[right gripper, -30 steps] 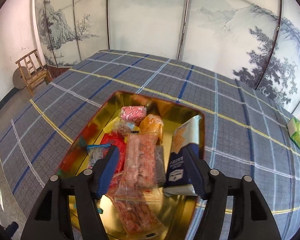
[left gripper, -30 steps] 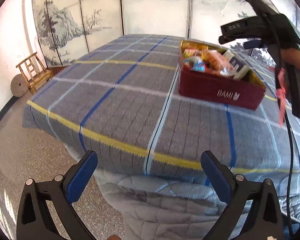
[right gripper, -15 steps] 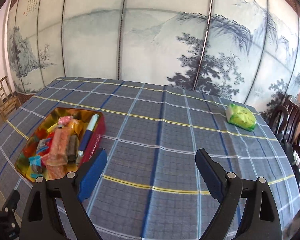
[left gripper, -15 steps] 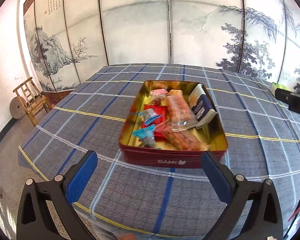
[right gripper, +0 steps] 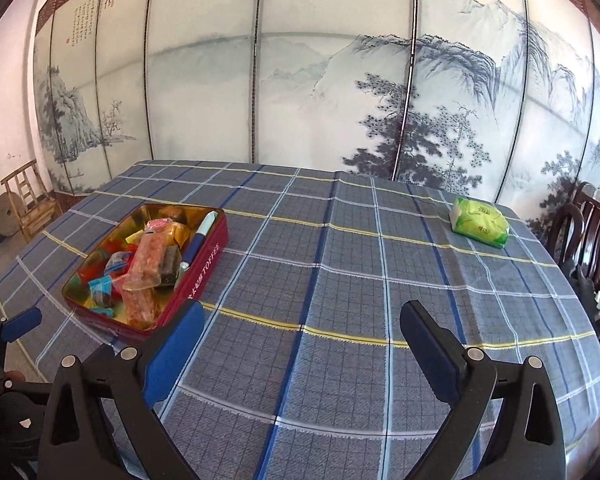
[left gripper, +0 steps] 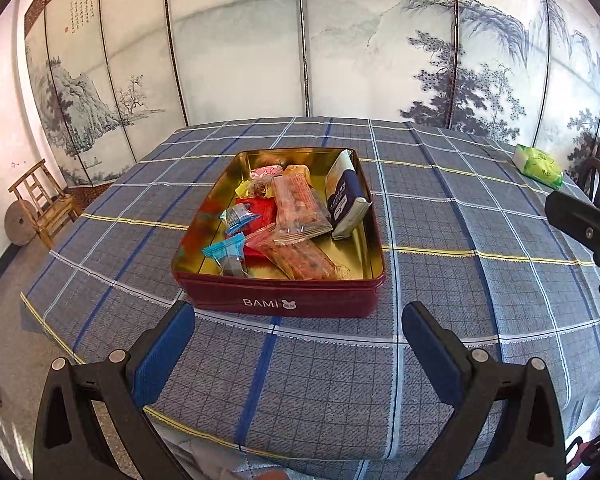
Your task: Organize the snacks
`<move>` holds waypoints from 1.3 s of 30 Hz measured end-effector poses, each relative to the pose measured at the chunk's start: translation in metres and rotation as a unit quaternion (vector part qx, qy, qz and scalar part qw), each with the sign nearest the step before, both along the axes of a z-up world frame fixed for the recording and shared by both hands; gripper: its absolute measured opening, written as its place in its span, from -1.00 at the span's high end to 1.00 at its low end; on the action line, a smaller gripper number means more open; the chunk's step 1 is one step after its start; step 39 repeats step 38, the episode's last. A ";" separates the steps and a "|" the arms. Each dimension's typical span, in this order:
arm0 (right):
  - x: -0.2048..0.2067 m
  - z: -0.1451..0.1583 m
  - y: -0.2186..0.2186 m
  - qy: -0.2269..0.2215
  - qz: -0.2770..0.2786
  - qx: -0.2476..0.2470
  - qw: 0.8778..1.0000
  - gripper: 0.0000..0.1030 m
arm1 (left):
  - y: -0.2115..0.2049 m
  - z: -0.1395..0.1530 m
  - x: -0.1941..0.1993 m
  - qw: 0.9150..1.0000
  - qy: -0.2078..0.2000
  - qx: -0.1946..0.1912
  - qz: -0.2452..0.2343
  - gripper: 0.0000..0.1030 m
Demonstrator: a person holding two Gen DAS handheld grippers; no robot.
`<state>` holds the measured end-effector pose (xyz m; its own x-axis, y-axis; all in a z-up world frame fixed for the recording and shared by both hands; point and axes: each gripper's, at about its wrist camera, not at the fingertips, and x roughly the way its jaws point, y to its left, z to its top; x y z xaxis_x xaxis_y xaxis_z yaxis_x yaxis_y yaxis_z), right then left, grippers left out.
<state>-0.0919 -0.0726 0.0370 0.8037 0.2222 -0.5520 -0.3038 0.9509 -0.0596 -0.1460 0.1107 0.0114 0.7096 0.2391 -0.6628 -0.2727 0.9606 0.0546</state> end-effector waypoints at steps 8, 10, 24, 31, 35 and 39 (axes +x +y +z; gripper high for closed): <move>-0.006 -0.007 0.002 0.009 0.011 0.008 1.000 -0.91 | -0.003 -0.002 -0.005 1.000 0.002 -0.002 -0.008 -0.99; -0.005 -0.007 0.002 0.012 0.010 0.009 1.000 -0.91 | -0.002 -0.002 -0.005 1.000 0.001 -0.004 -0.008 -0.99; -0.006 -0.012 0.006 0.014 0.016 0.004 1.000 -0.91 | 0.001 -0.002 -0.008 1.000 -0.009 -0.002 -0.003 -0.99; -0.006 -0.011 0.008 0.016 0.018 0.004 1.000 -0.91 | -0.001 -0.004 -0.007 1.000 -0.005 0.004 -0.002 -0.99; -0.006 -0.011 0.009 0.018 0.017 0.006 1.000 -0.91 | -0.001 -0.005 -0.007 1.000 -0.004 0.006 0.000 -0.99; -0.006 -0.012 0.008 0.019 0.016 0.007 1.000 -0.91 | 0.000 -0.006 -0.007 1.000 -0.003 0.006 0.001 -0.99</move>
